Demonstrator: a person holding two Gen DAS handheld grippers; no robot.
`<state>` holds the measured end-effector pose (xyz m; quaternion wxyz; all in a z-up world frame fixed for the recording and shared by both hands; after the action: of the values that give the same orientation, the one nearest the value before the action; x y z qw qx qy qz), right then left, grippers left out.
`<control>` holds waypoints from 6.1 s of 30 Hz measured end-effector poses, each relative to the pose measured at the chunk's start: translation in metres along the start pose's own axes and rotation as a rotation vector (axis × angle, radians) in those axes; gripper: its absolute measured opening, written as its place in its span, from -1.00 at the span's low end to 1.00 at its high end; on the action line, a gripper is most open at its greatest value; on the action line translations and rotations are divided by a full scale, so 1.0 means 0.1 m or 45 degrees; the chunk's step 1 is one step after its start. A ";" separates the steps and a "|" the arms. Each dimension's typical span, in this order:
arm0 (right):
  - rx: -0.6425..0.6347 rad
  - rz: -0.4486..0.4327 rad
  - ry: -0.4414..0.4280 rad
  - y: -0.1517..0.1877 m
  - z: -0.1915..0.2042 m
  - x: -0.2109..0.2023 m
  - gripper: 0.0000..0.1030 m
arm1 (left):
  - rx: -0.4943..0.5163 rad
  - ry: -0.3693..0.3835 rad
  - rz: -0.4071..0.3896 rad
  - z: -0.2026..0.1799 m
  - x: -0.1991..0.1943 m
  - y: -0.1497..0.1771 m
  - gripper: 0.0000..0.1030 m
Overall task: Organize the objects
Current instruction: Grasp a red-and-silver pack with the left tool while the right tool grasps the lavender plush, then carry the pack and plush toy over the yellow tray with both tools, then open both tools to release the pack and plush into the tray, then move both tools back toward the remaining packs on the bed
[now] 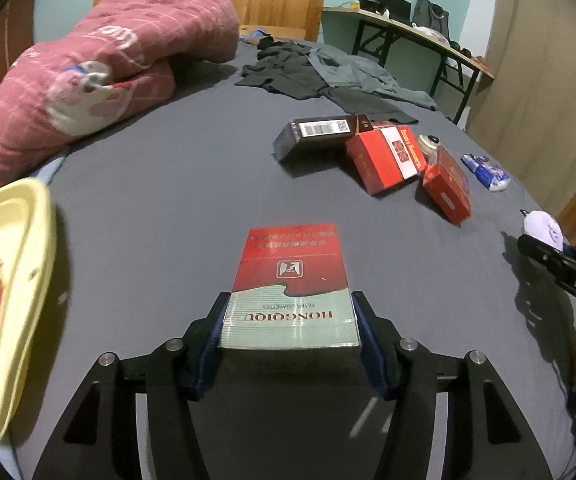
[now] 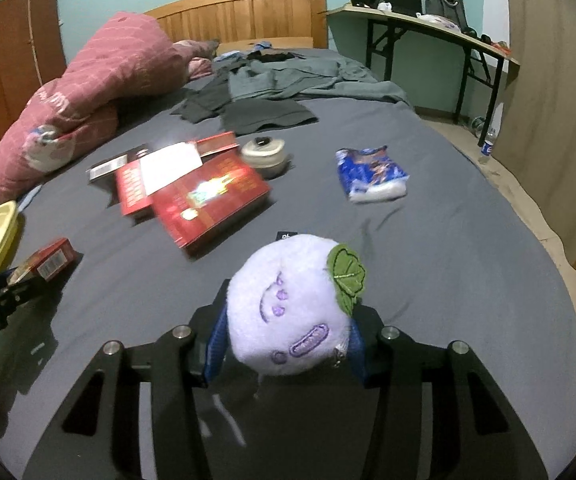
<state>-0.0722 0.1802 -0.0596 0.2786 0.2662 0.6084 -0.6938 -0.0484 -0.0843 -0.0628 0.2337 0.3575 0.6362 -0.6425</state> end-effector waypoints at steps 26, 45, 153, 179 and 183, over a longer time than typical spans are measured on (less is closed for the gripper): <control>-0.086 -0.094 -0.056 -0.37 0.48 -0.69 -0.03 | 0.005 -0.062 -0.166 0.14 -0.99 -0.23 0.10; -0.181 -0.046 -0.161 -0.38 1.27 -0.53 -0.03 | -0.047 -0.172 -0.187 0.67 -1.24 -0.07 0.10; -0.568 0.042 -0.414 0.27 3.98 0.14 1.00 | -0.275 -0.394 -0.172 2.51 -1.36 0.57 0.99; -0.300 -0.083 -0.255 -0.33 2.30 -0.46 1.00 | -0.146 -0.309 -0.238 1.30 -1.79 0.14 0.99; -0.262 -0.080 -0.203 -0.37 1.92 -0.39 1.00 | -0.128 -0.272 -0.218 1.08 -1.59 0.04 0.99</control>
<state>-0.0766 -0.0039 0.0164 0.3302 0.1610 0.6602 -0.6551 0.0384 -0.2157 0.0479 0.2621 0.2194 0.6673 -0.6617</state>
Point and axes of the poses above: each gripper's, at about its wrist camera, not at the fingertips, and x roughly the way its jaws point, z to its left, y to its underside, the point moved 2 cm from there along x, roughly the way its jaws point, and after that the axes turned 7 degrees about x, right-handed, at the moved point
